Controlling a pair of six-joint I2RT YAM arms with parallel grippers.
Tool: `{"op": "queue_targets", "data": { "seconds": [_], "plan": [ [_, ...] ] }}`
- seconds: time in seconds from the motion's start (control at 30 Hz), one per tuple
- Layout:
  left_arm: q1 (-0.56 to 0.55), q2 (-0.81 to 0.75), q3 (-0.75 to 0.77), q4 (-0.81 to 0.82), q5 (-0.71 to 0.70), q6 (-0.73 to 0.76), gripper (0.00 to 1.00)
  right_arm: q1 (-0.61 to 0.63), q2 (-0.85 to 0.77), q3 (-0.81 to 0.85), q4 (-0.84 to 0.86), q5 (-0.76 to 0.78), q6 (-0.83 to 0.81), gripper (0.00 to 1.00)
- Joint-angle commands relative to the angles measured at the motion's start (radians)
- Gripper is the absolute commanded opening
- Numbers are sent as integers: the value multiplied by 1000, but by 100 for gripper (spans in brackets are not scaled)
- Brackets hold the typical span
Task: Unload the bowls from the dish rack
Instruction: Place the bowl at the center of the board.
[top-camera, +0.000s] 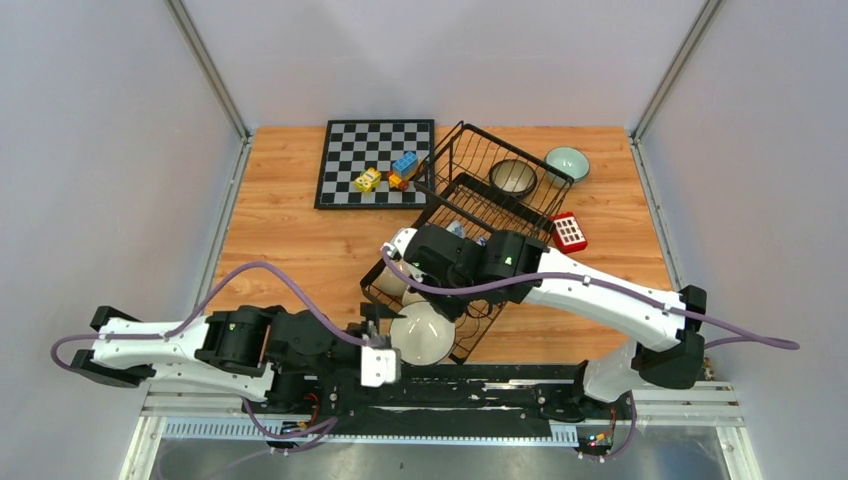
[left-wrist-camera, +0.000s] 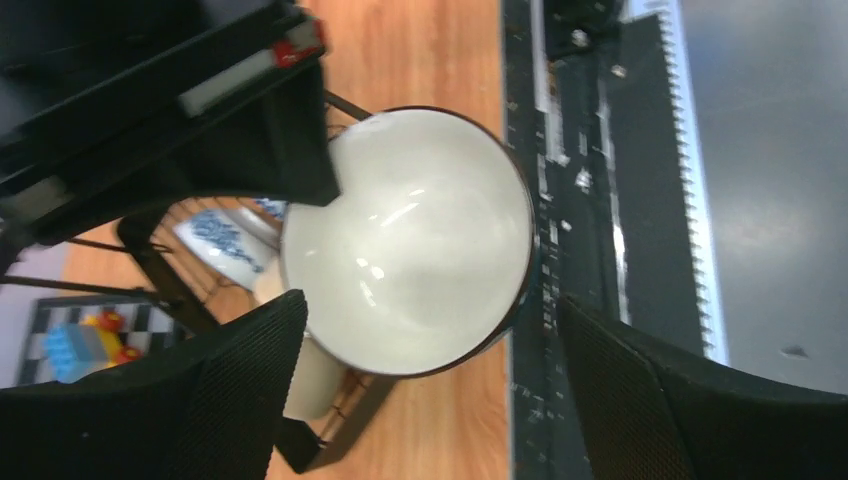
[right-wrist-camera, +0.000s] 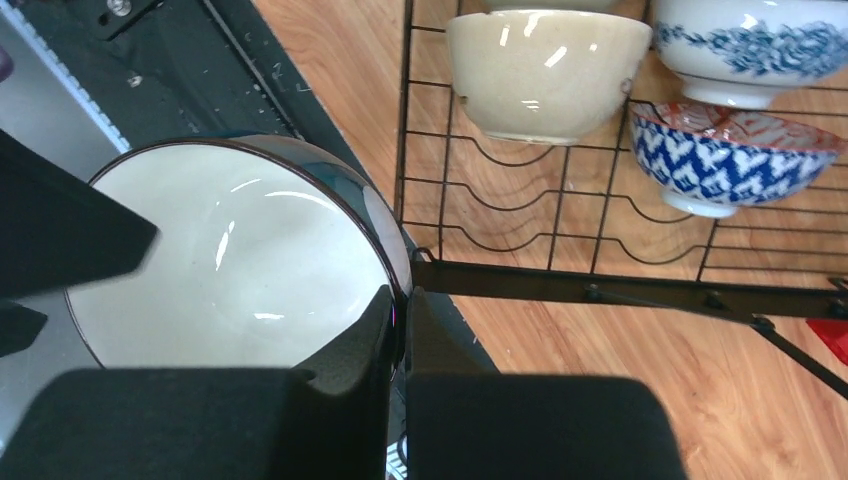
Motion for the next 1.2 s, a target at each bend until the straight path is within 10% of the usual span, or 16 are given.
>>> {"op": "queue_targets", "data": {
  "seconds": [0.0,0.33,0.57,0.87,1.17],
  "plan": [
    [0,-57,-32,101,-143,-81,100,7,-94,-22,15,111,76,0],
    [2,-133,-115,226,-393,-533,100,-56,-275,-173,106,329,146,0],
    [4,-167,-309,669,-510,-864,100,-67,-312,-238,139,375,193,0],
    [148,8,-9,84,-723,-1459,100,-85,-244,-191,118,424,265,0],
    [281,187,207,-227,-673,-1476,100,-98,-216,-172,111,487,341,0]
  ]
}}
